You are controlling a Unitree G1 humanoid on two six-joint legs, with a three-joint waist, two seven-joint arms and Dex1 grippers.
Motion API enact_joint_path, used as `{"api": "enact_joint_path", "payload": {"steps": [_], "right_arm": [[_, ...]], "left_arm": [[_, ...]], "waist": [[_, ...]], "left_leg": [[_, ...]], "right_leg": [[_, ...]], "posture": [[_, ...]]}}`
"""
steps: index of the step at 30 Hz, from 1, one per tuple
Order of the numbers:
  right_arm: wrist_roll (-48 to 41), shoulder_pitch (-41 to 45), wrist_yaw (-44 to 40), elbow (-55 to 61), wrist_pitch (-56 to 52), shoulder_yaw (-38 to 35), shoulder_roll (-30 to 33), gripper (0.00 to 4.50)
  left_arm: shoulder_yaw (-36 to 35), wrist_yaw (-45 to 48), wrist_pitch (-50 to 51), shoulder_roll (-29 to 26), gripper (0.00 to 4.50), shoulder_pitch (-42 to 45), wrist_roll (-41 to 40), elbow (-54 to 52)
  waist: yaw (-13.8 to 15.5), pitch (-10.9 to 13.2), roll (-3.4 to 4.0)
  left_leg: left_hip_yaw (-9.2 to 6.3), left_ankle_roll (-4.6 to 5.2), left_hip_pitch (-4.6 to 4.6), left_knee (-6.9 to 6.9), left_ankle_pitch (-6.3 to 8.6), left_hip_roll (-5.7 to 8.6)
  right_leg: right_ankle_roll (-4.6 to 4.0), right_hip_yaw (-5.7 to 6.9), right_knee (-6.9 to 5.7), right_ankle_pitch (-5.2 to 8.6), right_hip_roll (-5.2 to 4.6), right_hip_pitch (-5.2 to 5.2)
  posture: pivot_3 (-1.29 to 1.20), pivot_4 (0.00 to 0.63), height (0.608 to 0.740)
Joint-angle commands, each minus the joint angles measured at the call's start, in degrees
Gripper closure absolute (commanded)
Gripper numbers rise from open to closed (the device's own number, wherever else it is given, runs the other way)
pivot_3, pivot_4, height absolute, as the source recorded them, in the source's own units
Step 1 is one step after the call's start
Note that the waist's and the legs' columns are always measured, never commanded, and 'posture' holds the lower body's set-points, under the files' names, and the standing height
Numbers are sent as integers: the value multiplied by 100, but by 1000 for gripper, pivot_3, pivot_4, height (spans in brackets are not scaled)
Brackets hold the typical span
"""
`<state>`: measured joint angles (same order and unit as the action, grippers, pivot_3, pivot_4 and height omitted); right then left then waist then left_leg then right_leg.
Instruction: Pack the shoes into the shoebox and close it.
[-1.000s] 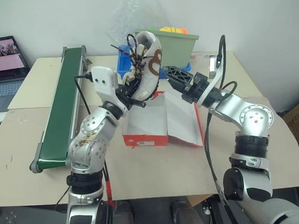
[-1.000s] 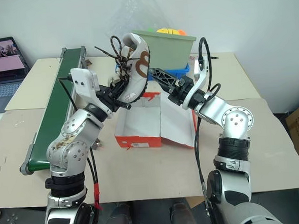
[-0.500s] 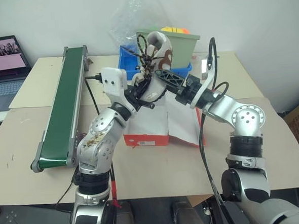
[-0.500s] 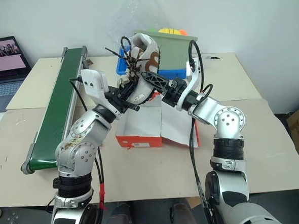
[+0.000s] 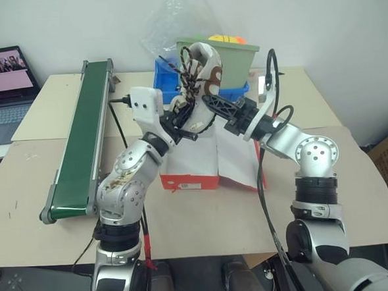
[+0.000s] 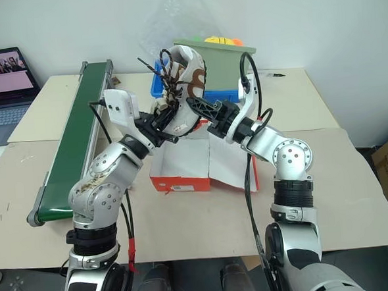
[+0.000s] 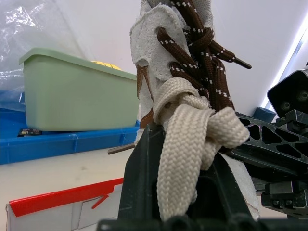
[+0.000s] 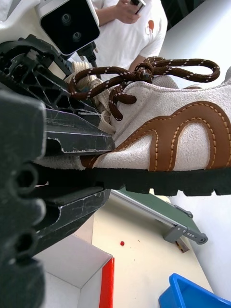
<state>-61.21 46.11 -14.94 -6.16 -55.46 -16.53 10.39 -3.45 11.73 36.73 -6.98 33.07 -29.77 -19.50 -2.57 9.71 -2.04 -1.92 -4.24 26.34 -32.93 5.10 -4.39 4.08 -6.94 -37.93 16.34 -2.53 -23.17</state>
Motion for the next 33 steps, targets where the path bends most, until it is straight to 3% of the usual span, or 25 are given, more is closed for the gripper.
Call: {"api": "enact_joint_path", "payload": {"steps": [1, 10, 16, 23, 33], "right_arm": [[101, 215, -75, 102, 248, -67, 41, 4142], [1332, 647, 575, -50, 498, 314, 252, 4142], [2758, 1030, 1137, -92, 111, 1449, 342, 4142], [3327, 1219, 1523, 108, -1069, 1975, 128, 4142], [3855, 778, 1789, 605, -2083, 2043, 117, 4142]], "left_arm": [[-232, -46, 127, -79, 2239, 317, -316, -449], [-819, -258, 442, -1010, 2239, 222, -186, -665], [-906, -324, 419, -1623, 2239, -64, 279, -547], [-1106, -537, 473, -1626, 2239, -274, 361, -592], [-1055, -674, 539, -1574, 2239, -372, 361, -690]], "waist": [[1, 0, 0], [-17, 1, 2], [-14, 2, 3], [41, 2, 3], [24, 2, 3]], "left_leg": [[0, 0, 0, 0, 0, 0], [0, 0, 0, 0, 0, 0], [1, 0, 1, 8, 0, -1], [1, -1, 8, 10, 0, 0], [0, -1, 11, 10, 0, -1]], "right_leg": [[0, 0, 0, 0, 0, 0], [1, 0, -1, 0, 0, -3], [-1, -1, 2, 1, 0, -9], [-2, 2, 9, 0, -2, -9], [-2, 3, 8, 0, -1, -14]], "posture": [[0, 150, 740], [0, 150, 740], [0, 150, 740], [0, 150, 740], [0, 150, 740]]}}
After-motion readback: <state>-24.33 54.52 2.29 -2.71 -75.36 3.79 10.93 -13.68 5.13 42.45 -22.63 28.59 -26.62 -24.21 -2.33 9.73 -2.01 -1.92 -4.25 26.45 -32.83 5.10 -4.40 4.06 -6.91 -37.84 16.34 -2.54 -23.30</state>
